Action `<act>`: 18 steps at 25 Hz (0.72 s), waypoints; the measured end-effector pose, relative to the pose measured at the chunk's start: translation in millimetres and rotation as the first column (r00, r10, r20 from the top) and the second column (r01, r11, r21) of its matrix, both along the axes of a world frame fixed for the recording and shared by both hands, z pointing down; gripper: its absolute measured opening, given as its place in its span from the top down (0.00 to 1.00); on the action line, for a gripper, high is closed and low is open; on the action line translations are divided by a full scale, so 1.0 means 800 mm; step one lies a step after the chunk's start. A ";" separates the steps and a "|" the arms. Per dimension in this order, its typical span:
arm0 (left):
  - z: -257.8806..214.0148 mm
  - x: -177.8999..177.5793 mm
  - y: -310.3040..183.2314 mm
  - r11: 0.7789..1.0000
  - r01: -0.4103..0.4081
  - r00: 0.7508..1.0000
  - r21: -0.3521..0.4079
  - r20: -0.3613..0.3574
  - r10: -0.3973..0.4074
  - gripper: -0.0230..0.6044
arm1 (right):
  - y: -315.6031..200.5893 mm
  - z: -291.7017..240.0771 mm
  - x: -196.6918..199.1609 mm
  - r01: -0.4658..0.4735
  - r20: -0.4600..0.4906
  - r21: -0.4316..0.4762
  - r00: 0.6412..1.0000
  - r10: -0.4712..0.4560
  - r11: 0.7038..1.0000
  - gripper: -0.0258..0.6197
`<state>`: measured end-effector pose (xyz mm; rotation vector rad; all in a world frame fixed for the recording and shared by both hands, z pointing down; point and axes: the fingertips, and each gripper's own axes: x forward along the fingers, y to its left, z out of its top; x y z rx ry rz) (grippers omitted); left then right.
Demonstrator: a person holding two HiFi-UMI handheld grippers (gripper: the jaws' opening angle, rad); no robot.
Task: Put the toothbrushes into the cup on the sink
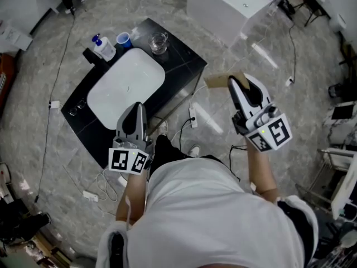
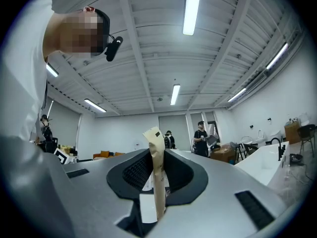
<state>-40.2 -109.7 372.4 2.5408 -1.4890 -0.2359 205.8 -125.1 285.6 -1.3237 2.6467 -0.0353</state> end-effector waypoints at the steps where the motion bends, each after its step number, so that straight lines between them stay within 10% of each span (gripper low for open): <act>1: 0.001 -0.003 -0.004 1.000 0.002 1.000 -0.003 0.001 -0.002 0.96 | -0.009 0.000 -0.006 0.005 0.001 -0.001 1.000 -0.005 1.000 0.82; 18: 0.008 -0.040 -0.055 0.999 0.045 0.999 -0.018 0.007 -0.045 0.96 | -0.123 0.015 -0.076 0.089 -0.013 -0.019 0.996 -0.090 0.996 0.82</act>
